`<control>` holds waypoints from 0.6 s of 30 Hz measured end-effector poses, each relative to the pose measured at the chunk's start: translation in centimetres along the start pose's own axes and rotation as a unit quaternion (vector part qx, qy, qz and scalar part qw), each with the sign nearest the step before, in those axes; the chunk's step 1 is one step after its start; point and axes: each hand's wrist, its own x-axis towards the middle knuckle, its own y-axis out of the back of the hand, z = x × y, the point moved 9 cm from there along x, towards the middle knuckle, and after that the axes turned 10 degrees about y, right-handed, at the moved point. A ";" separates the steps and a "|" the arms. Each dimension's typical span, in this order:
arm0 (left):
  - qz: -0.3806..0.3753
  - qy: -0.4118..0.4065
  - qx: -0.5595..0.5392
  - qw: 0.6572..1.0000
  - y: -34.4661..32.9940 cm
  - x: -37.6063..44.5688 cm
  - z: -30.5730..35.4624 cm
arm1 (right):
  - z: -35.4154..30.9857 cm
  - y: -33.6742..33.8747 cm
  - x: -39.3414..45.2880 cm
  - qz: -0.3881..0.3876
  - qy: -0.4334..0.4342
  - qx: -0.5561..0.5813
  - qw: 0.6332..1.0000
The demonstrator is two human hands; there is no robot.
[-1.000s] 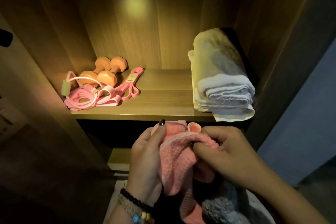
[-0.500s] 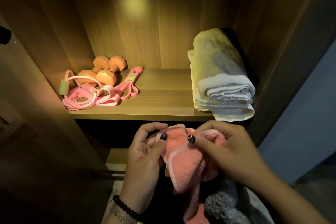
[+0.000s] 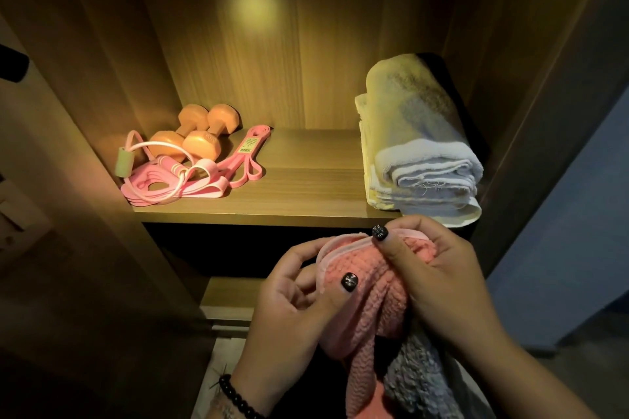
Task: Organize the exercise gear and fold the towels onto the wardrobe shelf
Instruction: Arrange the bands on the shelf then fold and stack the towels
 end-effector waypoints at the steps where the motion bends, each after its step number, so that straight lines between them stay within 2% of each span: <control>1: 0.010 -0.005 0.031 0.999 -0.1 0.0 0.1 | 0.1 0.1 0.0 0.009 0.003 -0.003 1.000; 3: 0.044 -0.015 0.076 0.996 0.0 0.0 0.2 | 0.5 0.2 -0.1 0.016 -0.002 0.001 1.000; 6: 0.085 -0.044 0.124 0.988 0.3 0.5 1.4 | 0.7 -0.3 0.0 -0.018 -0.012 0.015 1.000; 8: 0.100 -0.082 0.162 0.978 0.4 1.4 3.5 | 0.5 -0.8 0.2 -0.060 -0.007 0.025 0.998; 11: 0.096 -0.109 0.176 0.974 0.8 4.2 7.3 | 0.7 -1.8 0.6 -0.155 0.024 -0.028 0.987; 14: 0.043 -0.120 0.201 0.971 0.3 7.6 11.1 | 1.3 -2.9 0.7 -0.254 0.053 -0.077 0.963; 18: 0.009 -0.094 0.170 0.981 1.0 11.1 14.0 | 1.6 -3.0 1.6 -0.343 0.147 -0.251 0.893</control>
